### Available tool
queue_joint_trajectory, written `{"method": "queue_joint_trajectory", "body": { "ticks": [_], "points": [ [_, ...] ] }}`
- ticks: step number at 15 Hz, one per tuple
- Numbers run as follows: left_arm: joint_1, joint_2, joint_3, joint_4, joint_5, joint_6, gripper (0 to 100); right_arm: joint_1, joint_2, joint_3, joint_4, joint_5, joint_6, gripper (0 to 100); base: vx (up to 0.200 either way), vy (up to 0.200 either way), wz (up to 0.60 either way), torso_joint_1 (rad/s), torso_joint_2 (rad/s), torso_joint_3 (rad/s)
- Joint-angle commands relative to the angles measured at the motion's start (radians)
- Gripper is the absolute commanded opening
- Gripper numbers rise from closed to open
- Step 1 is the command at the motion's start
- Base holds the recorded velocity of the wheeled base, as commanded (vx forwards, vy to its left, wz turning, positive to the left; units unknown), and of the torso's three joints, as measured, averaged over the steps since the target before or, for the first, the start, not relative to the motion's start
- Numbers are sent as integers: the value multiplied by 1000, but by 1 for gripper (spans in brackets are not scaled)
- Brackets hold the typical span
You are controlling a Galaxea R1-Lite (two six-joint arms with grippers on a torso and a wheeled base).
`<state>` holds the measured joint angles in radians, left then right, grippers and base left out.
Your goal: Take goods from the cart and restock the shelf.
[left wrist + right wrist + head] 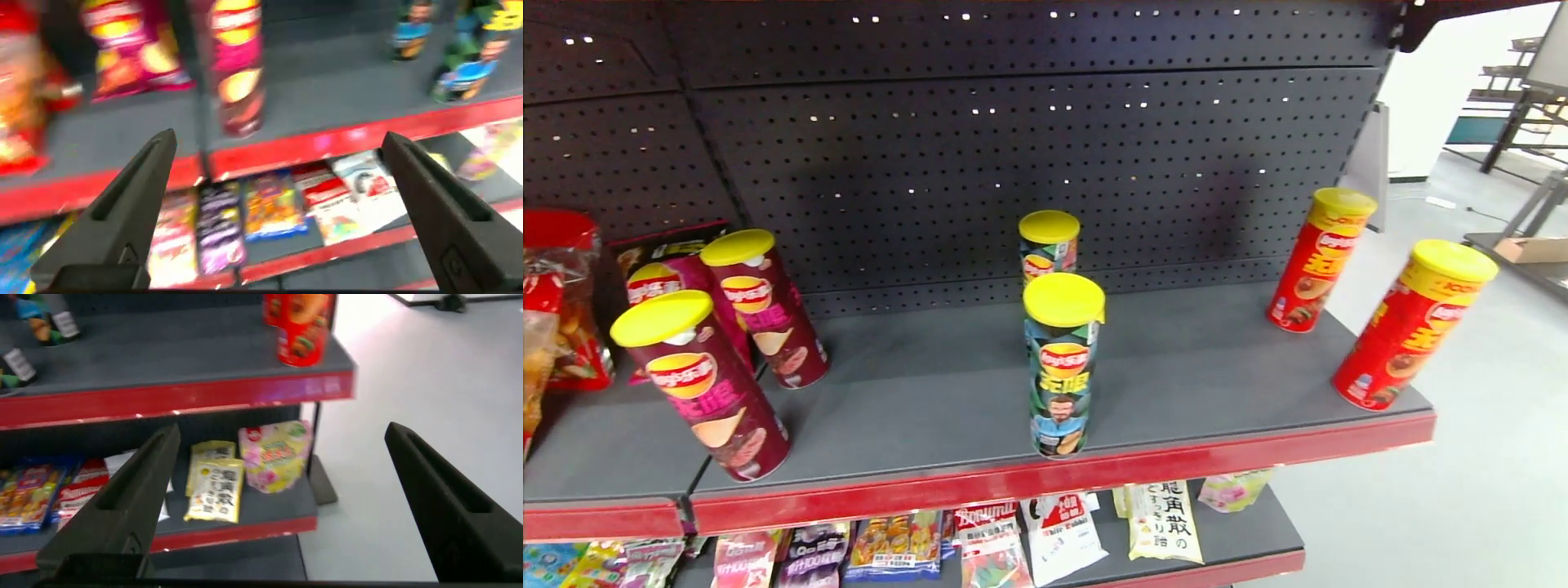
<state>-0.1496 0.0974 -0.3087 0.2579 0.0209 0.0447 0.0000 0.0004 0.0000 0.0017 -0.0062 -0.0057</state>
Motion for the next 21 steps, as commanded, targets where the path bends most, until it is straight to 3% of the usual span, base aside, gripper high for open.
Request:
{"method": "queue_joint_trajectory", "body": {
  "ticks": [1, 5, 7, 9, 10, 11, 14, 16, 17, 18, 19, 21],
  "points": [
    [1, 5, 5, 0, -2, 0, 100, 0, 0, 0, 0, 0, 0, 100, 0, 0, 600, 7, 2, 2],
    [1, 5, 43, -16, -6, 0, 100, 0, 0, 0, 0, 0, 3, 100, 0, 0, 150, -1, 1, 2],
    [1, 5, 109, -78, 10, -2, 100, 0, 0, 0, 0, 0, 4, 100, 0, 0, 0, 0, 0, 0],
    [1, 5, 125, -77, 133, -5, 100, 0, 0, 0, 0, 0, 4, 100, 0, 0, 0, 0, 0, 0],
    [2, 5, 125, -74, 159, -6, 100, 0, 0, 0, 0, 0, 3, 100, 0, 0, 0, 0, 0, 0],
    [22, 11, 123, -66, 172, -9, 100, 0, 0, 0, 0, 0, 3, 100, 0, 0, 0, 0, 0, 0],
    [162, 59, 145, -54, 165, -16, 100, 0, 0, 0, 0, 0, 3, 100, 0, 0, 0, 0, 0, 0],
    [196, -28, 192, -57, 192, -28, 100, 0, 0, 0, 0, 0, 4, 100, 0, 0, 0, 0, 0, 0],
    [183, -38, 203, -77, 160, -58, 100, 0, 0, 0, 0, 0, 4, 100, 0, 0, 0, 0, 0, 0],
    [145, -96, 227, -129, 33, -66, 100, 0, 0, 0, 0, 0, 4, 100, 0, 0, 0, 0, 0, 0],
    [153, -97, 264, -200, -102, -77, 100, 0, 0, 0, 0, 0, 6, 100, 0, 0, 0, 0, 0, 0],
    [153, -97, 286, -258, -122, -58, 100, 0, 0, 0, 0, 0, 4, 100, 0, 0, 0, 0, 0, 0]
  ]
}}
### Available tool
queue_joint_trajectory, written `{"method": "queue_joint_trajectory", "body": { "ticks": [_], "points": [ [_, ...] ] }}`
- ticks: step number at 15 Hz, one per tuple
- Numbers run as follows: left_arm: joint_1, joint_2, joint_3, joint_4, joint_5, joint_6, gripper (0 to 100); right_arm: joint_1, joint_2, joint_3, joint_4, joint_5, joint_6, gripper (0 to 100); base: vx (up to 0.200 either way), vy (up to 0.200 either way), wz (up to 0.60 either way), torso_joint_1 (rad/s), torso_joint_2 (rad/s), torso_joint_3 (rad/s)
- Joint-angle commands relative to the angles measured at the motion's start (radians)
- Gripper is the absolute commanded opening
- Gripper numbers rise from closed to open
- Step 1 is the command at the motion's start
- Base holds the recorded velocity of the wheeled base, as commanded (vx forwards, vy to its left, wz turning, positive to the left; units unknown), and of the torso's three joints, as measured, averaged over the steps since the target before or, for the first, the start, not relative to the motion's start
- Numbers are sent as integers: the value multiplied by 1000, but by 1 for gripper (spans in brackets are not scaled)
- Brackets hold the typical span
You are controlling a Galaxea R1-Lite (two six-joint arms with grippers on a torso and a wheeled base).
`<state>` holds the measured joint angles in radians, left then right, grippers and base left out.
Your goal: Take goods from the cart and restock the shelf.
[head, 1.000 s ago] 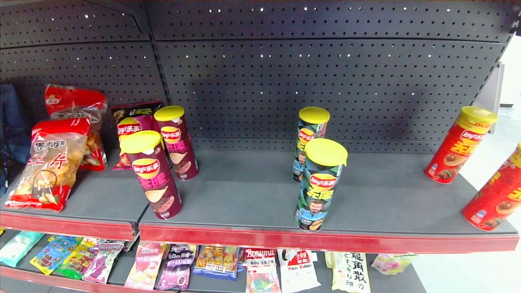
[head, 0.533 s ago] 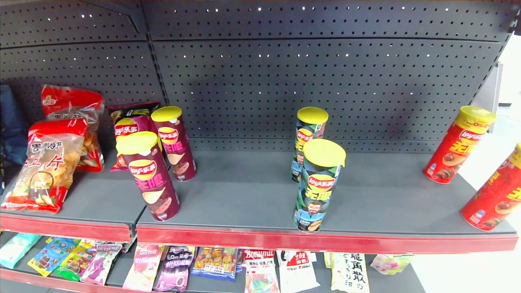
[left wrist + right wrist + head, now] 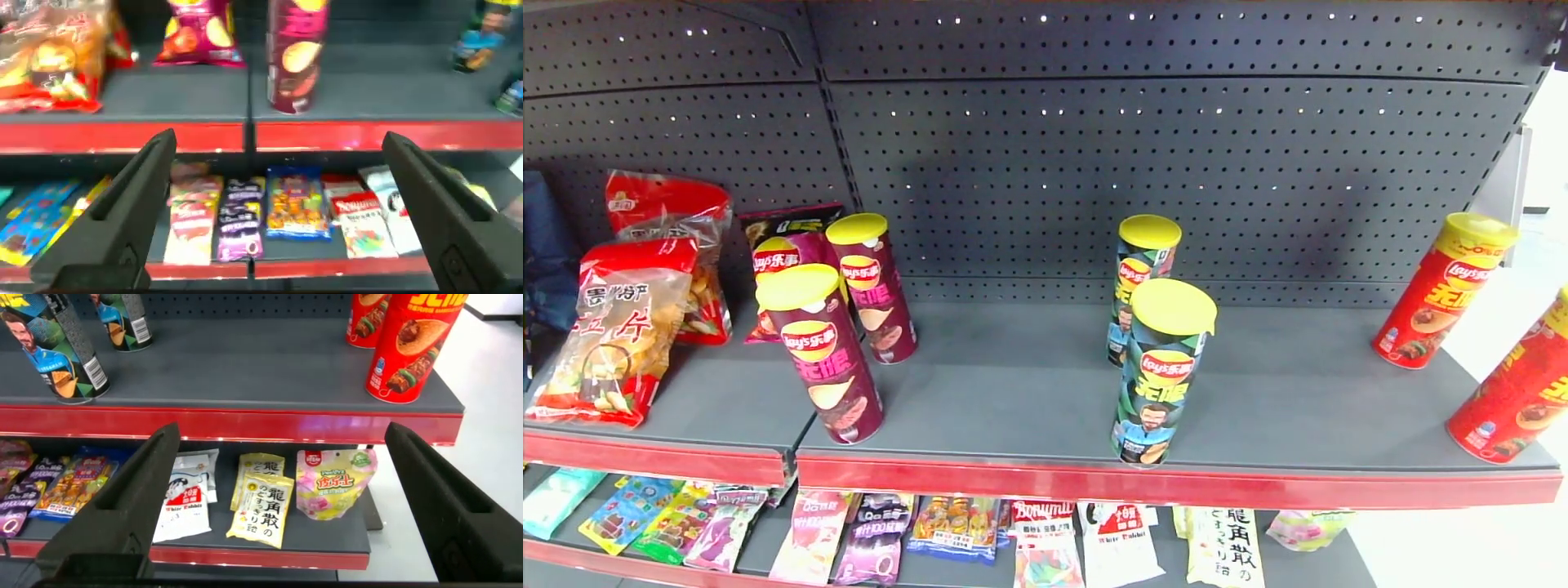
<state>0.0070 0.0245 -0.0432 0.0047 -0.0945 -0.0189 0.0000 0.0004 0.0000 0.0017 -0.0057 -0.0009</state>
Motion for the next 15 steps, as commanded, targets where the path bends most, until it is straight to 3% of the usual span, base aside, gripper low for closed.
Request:
{"method": "queue_joint_trajectory", "body": {
  "ticks": [1, 2, 3, 4, 5, 6, 7, 8, 11, 13, 14, 15],
  "points": [
    [-4, -24, 23, -6, 32, -18, 100, 0, 0, 0, 0, 0, -1, 100, 0, 0, 0, 0, 0, 0],
    [-2, -23, 36, -18, 203, -55, 100, 0, 0, 0, 0, 1, -2, 100, 0, 0, 0, 0, 0, 0],
    [-2, -24, 40, -28, 188, -78, 100, 0, 0, 0, 0, 1, -1, 100, 0, 0, 0, 0, 0, 0],
    [-2, -24, 40, -26, 160, -56, 100, 0, 0, 0, -2, 0, 1, 100, 0, 0, 0, 0, 0, 0],
    [-2, -24, 42, -9, 68, -13, 100, 0, 0, 0, 0, 0, -1, 100, 0, 0, 0, 0, 0, 0],
    [-4, -24, 40, 0, 16, 16, 100, 0, 0, 0, -2, 1, -2, 100, 0, 0, 0, 0, 0, 0],
    [-4, -24, 40, 5, 9, 27, 100, 0, 0, 0, 0, 1, -1, 100, 0, 0, 0, 0, 0, 0],
    [-2, -24, 40, 3, 29, 10, 100, 0, 0, 0, 0, 1, -1, 100, 0, 0, 0, 0, 0, 0],
    [-4, -24, 40, 3, 52, 8, 100, 0, 0, 0, -3, 46, 5, 100, 0, 0, 0, 0, 0, 0],
    [-4, -24, 40, 3, 45, 20, 100, 3, 6, -28, -22, 75, -4, 100, 0, 0, 0, 0, 0, 0],
    [-4, -24, 40, 3, 45, 20, 100, 20, 174, -233, -20, 136, 15, 100, 0, 0, 0, 0, 0, 0],
    [-2, -24, 40, 3, 45, 22, 100, 23, 248, -290, -25, 136, 24, 100, 0, 0, 0, 0, 0, 0]
  ]
}}
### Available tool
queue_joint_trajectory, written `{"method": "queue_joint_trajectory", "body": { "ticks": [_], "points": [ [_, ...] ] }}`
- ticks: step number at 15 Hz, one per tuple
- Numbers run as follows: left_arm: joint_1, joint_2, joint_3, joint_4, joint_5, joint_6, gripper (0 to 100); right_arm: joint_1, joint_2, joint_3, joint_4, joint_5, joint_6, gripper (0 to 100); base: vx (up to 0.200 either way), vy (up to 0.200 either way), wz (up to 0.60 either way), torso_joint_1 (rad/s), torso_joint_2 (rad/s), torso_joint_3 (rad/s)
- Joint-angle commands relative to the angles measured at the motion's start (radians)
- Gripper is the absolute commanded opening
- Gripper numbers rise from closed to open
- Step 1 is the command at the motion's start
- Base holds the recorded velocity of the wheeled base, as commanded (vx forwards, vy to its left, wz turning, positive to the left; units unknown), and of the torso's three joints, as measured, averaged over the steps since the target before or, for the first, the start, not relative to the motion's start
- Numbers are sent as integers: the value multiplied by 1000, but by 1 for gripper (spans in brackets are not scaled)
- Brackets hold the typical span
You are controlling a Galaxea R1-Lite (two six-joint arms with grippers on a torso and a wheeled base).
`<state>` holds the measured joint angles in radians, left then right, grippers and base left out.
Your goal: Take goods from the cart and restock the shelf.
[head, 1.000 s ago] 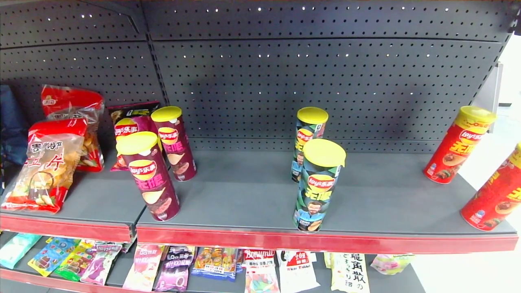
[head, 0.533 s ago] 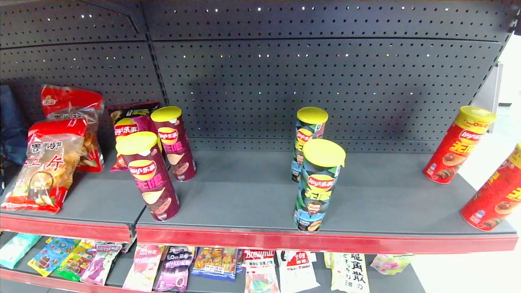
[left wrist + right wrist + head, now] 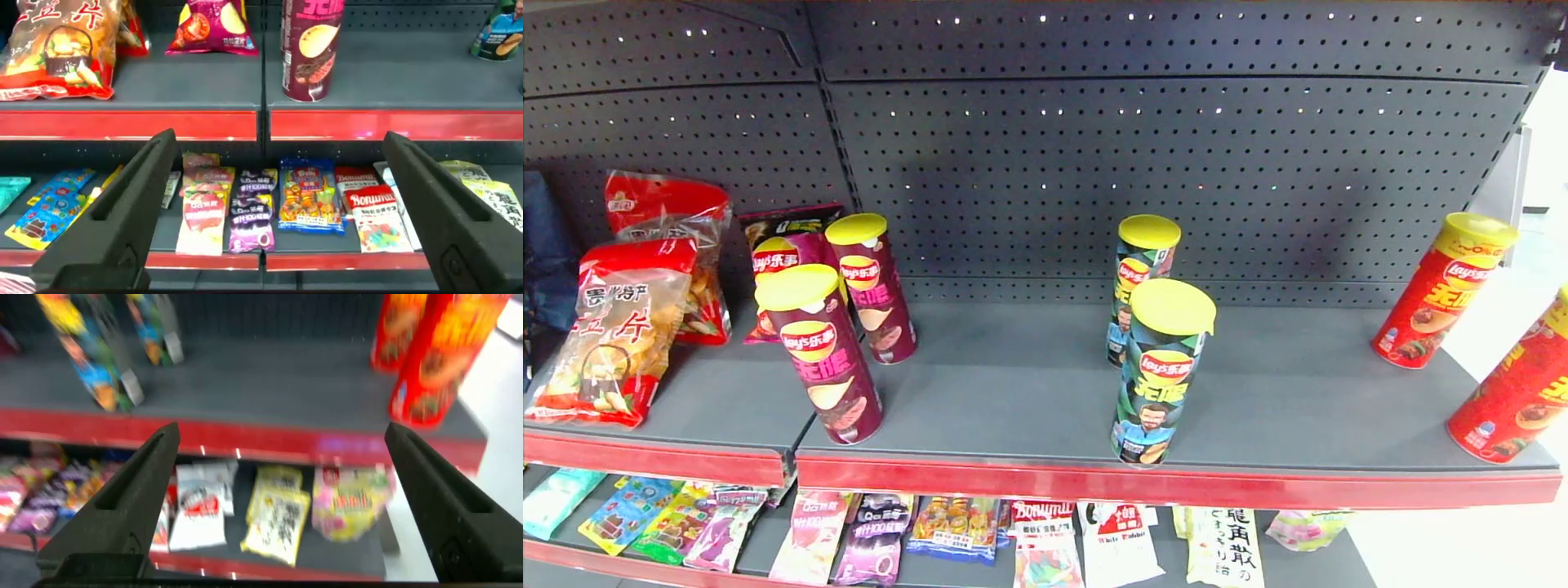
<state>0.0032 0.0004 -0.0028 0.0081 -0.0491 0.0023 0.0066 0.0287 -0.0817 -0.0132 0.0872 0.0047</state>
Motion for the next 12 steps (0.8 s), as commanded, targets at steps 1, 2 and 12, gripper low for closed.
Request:
{"method": "queue_joint_trajectory", "body": {
  "ticks": [1, 2, 12],
  "points": [
    [0, 0, 0, 0, 0, 1, 100, 36, 375, -345, -5, 60, 20, 100, 0, 0, 0, 0, 0, 0],
    [0, 0, 0, 0, 0, 1, 100, 69, 454, -360, -5, 109, 9, 100, 0, 0, 0, 0, 0, 0],
    [0, 0, 0, 0, 0, 1, 100, 305, 1243, -394, -169, 161, -55, 100, 0, 0, 0, 0, 0, 0]
  ]
}}
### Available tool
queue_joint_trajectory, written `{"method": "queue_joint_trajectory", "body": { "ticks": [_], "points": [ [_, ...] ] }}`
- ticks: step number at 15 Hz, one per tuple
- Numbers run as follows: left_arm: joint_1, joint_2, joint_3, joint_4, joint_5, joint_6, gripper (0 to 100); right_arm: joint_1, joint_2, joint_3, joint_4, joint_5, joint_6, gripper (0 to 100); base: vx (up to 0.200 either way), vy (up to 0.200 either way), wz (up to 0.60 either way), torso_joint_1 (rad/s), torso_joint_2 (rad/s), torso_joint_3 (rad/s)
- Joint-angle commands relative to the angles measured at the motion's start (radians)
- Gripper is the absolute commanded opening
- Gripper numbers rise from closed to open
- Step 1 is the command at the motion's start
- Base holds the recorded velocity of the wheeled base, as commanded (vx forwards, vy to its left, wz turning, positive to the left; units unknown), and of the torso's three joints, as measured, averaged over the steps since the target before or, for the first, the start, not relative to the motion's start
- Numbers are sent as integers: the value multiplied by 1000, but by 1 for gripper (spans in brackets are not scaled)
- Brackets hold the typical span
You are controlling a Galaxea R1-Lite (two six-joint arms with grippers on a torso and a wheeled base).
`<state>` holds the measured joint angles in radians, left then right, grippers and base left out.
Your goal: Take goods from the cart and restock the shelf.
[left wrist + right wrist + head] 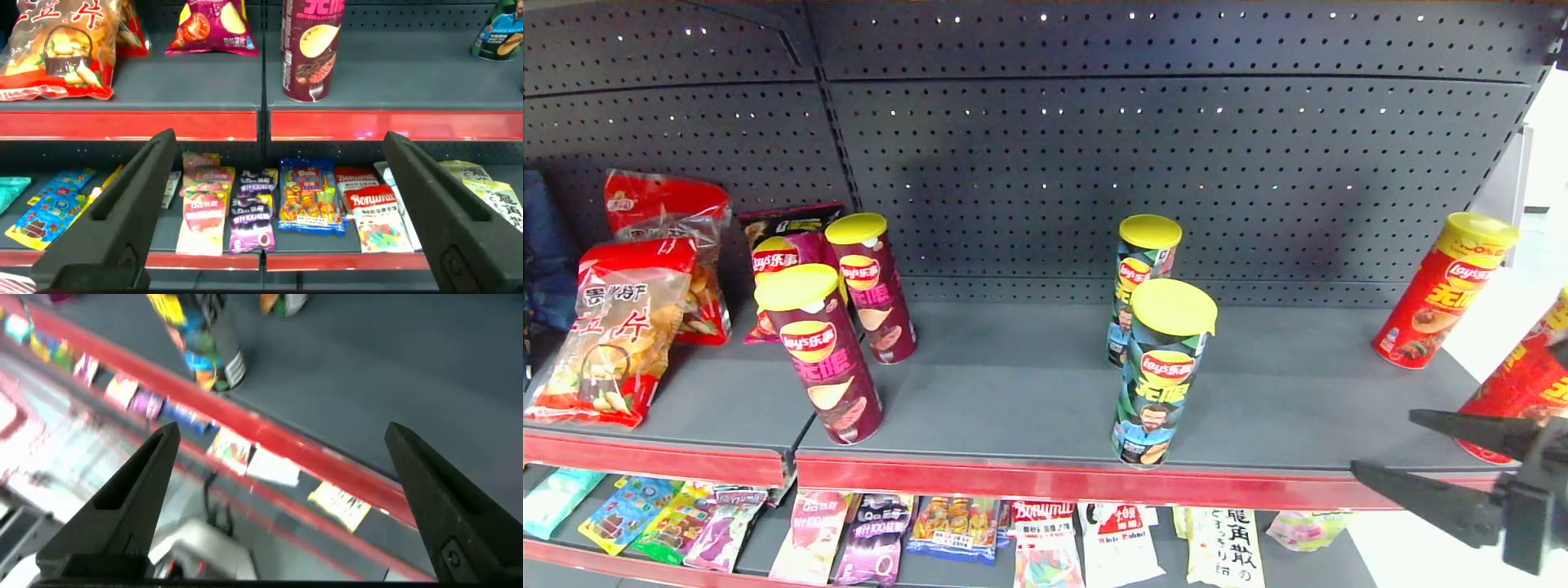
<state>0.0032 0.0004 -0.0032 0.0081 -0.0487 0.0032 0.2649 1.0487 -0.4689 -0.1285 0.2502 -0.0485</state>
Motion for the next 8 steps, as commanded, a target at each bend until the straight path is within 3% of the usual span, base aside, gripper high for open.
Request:
{"method": "queue_joint_trajectory", "body": {
  "ticks": [1, 3, 8],
  "points": [
    [0, 0, 0, 0, 0, 0, 100, 57, 292, -7, -109, -40, -4, 100, 0, 0, 0, 0, 0, 0],
    [1, 0, 0, 0, 0, 0, 100, 106, 398, -16, -168, -144, -1, 100, 0, 0, 0, 0, 0, 0],
    [0, 0, 0, 0, 0, 0, 100, 119, 527, -108, -172, -186, -2, 100, 0, 0, 0, 0, 0, 0]
  ]
}}
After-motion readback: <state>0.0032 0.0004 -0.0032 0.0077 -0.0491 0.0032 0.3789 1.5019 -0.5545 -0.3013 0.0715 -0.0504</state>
